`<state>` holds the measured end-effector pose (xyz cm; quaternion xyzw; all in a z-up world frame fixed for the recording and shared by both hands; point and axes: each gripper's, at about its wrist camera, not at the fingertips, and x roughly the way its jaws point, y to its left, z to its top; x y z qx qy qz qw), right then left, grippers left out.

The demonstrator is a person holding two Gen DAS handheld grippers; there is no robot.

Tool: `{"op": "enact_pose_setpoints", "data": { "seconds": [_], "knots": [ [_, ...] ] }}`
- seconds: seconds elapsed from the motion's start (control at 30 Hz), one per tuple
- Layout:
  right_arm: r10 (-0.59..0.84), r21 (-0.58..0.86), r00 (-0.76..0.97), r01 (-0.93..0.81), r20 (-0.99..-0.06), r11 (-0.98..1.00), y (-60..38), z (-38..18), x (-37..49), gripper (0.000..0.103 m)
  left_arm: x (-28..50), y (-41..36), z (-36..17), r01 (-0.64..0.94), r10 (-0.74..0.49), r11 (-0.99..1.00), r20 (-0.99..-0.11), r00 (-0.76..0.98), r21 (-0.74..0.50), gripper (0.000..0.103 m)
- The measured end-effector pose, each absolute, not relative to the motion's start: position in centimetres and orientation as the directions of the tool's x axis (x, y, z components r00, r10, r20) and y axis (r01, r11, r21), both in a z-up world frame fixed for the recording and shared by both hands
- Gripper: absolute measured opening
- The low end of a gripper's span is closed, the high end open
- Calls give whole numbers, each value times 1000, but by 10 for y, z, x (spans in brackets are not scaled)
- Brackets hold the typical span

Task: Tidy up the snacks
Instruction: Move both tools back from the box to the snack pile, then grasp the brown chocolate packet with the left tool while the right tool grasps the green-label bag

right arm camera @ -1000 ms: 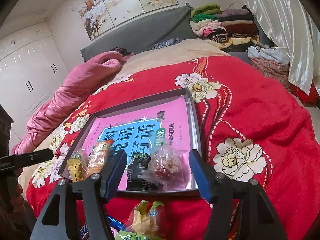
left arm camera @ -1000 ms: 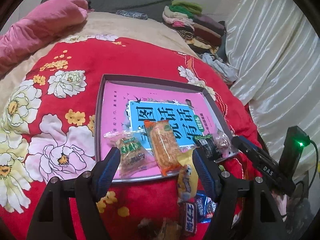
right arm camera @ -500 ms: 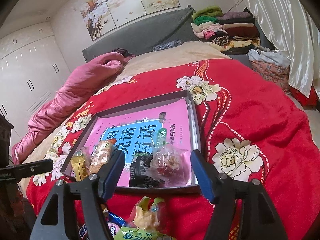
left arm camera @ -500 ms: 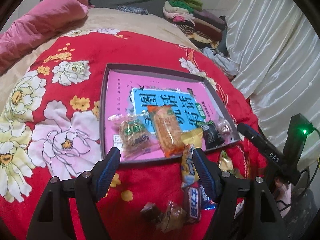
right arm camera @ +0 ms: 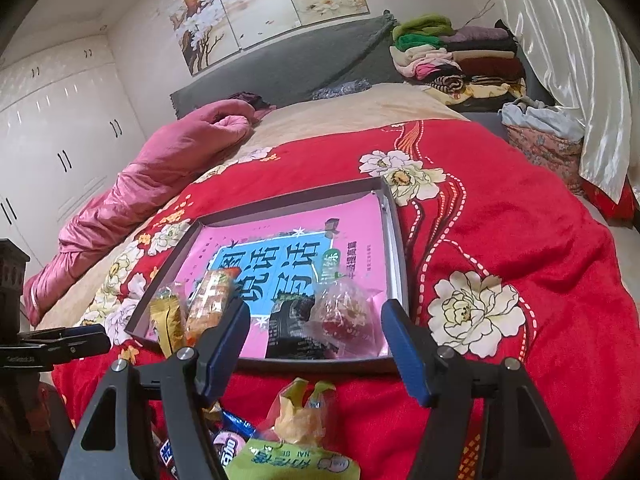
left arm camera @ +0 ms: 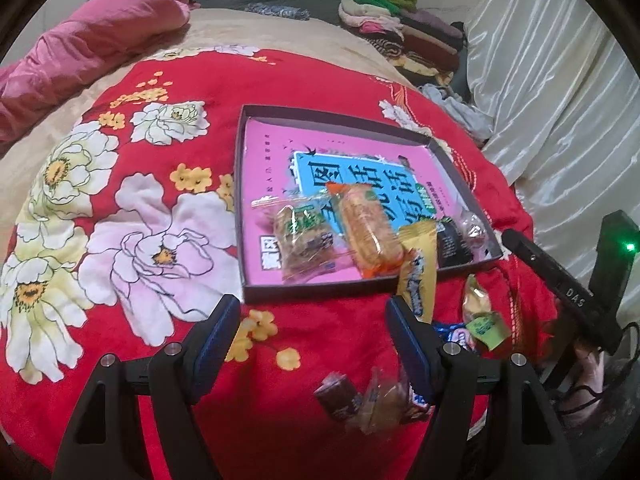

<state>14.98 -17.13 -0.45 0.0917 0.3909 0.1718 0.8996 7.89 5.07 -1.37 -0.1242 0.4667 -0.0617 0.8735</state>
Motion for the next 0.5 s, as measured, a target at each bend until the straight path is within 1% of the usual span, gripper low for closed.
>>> {"op": "enact_pose_setpoints", "data": {
  "seconds": [0.23, 0.5],
  "knots": [
    [379, 291, 622, -243, -686, 925, -169, -4, 142, 68, 72, 52, -25, -15, -208, 968, -832, 514, -251, 76],
    [377, 273, 614, -261, -693, 926, -163, -2, 136, 68, 63, 58, -39, -29, -219, 964, -854, 471, -263, 76]
  ]
}}
